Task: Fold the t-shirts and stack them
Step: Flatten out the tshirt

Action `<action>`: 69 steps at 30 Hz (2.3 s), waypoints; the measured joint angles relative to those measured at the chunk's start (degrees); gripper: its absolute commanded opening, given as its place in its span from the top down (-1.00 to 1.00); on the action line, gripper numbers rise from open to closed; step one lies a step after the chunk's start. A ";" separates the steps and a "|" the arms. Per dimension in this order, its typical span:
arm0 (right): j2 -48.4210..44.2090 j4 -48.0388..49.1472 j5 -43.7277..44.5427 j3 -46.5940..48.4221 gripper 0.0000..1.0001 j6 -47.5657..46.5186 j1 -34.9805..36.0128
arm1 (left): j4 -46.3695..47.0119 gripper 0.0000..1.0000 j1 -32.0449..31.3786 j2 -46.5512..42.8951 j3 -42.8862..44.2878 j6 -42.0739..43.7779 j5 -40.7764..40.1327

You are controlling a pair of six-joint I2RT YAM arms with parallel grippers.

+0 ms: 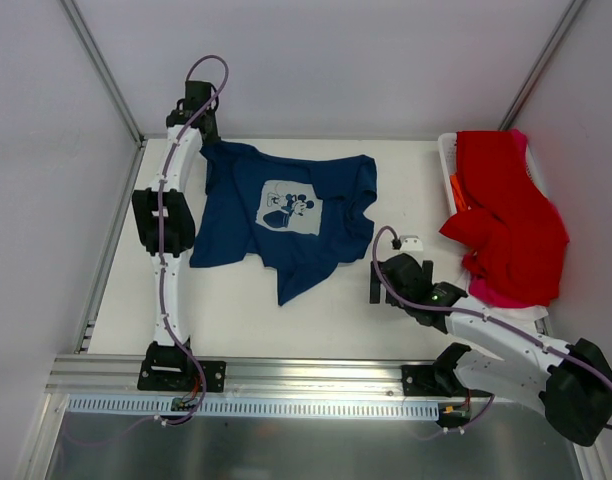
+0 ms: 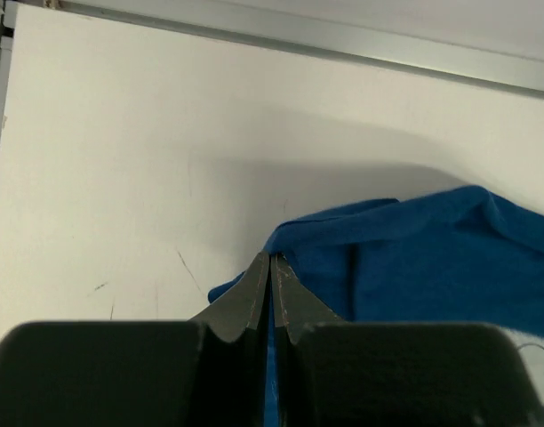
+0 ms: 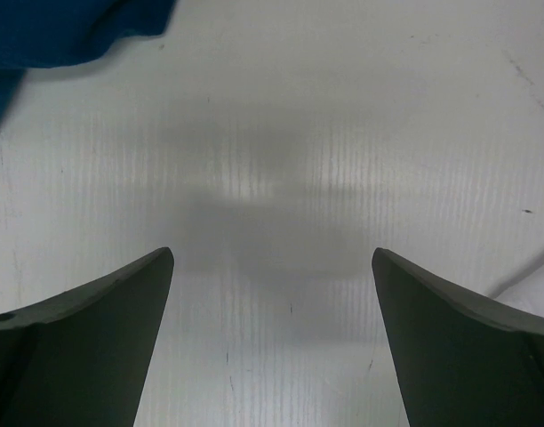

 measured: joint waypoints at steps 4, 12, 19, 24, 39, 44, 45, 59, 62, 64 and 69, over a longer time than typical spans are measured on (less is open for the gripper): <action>3.32 0.24 -1.40 1.75 -0.99 -1.07 0.00 | 2.10 1.00 0.35 3.04 2.86 1.42 -3.17; 15.26 3.78 -2.47 8.76 -0.99 -4.55 0.00 | 7.98 1.00 3.54 8.96 5.25 3.28 -5.22; 25.64 7.30 -3.28 14.25 -0.99 -6.27 -0.02 | 13.46 1.00 5.55 9.03 4.13 3.15 -5.05; 31.93 6.86 -5.95 27.89 -0.99 -8.48 -2.51 | 16.37 1.00 5.11 6.69 -1.77 3.04 -2.80; 66.86 11.67 -29.59 76.26 -0.99 -5.46 -22.25 | 24.15 1.00 2.89 3.32 -17.97 2.82 -1.05; 75.36 9.66 -30.91 78.73 -0.99 -4.04 -23.47 | 28.33 1.00 2.25 3.17 -21.29 2.78 -2.19; 76.06 9.33 -31.06 78.73 -0.99 -3.89 -23.43 | 28.68 1.00 2.14 3.17 -21.59 2.78 -2.34; 79.06 9.01 -32.46 83.97 -0.99 -3.08 -21.57 | 32.11 1.00 1.81 2.58 -23.45 2.75 -2.38; 79.06 8.61 -31.82 84.00 -0.99 -3.45 -20.83 | 32.41 1.00 1.90 2.51 -23.54 2.69 -2.27; 79.08 8.13 -31.74 84.08 -0.99 -3.39 -20.39 | 32.50 1.00 1.95 2.29 -23.96 2.49 -1.95; 79.08 7.61 -30.75 84.08 -0.99 -3.19 -19.56 | 32.57 1.00 1.95 2.08 -24.30 1.51 -0.72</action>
